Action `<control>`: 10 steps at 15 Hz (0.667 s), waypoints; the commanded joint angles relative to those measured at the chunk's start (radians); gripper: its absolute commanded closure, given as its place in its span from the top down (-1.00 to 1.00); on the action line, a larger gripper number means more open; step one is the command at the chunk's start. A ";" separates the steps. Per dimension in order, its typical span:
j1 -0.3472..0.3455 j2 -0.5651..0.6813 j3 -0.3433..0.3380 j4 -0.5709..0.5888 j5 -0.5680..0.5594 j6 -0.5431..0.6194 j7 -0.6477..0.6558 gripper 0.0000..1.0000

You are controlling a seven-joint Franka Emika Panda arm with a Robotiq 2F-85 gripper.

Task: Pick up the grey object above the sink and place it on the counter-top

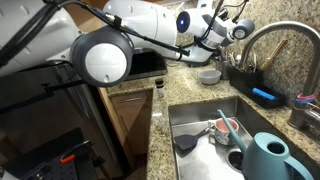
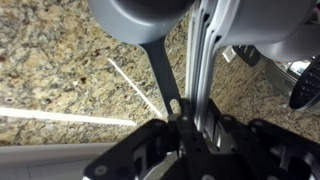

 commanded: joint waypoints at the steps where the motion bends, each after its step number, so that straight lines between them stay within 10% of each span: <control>1: 0.020 0.002 0.082 0.000 -0.017 0.000 -0.098 -0.91; 10: 0.052 0.011 0.313 0.002 -0.180 0.000 -0.248 -0.91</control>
